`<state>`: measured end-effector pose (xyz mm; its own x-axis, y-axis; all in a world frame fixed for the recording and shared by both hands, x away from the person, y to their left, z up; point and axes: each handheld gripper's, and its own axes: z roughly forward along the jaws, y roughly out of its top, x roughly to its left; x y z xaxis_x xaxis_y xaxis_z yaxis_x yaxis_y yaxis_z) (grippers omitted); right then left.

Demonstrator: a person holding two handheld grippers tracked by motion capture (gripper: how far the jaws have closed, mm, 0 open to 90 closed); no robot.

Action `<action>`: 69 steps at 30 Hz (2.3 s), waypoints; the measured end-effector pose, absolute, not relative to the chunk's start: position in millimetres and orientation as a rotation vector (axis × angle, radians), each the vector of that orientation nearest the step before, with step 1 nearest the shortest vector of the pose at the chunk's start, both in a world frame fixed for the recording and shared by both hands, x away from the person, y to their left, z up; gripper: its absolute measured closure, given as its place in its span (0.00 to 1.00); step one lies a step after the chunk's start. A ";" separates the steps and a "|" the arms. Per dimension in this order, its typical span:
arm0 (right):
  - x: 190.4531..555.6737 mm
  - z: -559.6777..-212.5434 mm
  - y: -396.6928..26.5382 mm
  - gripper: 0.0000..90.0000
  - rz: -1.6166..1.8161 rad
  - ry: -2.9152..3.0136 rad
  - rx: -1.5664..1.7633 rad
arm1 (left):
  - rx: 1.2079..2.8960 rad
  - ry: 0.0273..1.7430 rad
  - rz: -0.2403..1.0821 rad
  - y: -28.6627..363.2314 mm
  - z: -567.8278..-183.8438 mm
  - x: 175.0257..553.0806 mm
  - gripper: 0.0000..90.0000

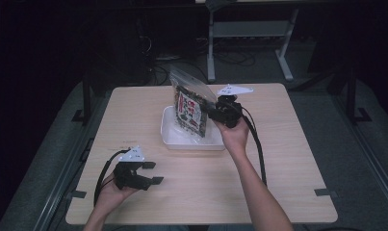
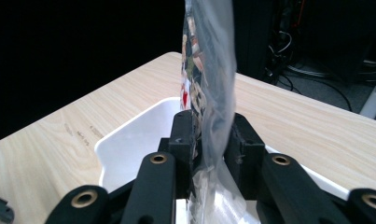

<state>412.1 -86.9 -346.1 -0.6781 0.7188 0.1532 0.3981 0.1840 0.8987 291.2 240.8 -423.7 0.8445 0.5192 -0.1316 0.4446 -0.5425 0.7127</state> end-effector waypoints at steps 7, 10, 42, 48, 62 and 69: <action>411.8 -346.2 -92.4 0.63 1.489 2.190 1.082 | 2.233 0.701 0.130 240.0 -423.9 290.9 0.35; 411.4 -347.6 -97.1 0.54 1.508 2.214 1.110 | 2.236 0.703 0.131 240.1 -424.3 291.2 0.35; 380.6 -357.3 -124.1 0.36 1.517 2.295 1.112 | 2.252 0.701 0.137 237.0 -426.0 291.7 0.33; 369.4 -362.7 -135.4 0.35 1.508 2.314 1.111 | 2.256 0.697 0.134 235.6 -426.6 291.8 0.33; 344.2 -380.6 -162.8 0.35 1.481 2.331 1.138 | 2.266 0.688 0.131 232.2 -428.3 291.4 0.32; 332.0 -394.8 -174.1 0.35 1.462 2.354 1.169 | 2.275 0.686 0.128 230.0 -429.2 291.2 0.32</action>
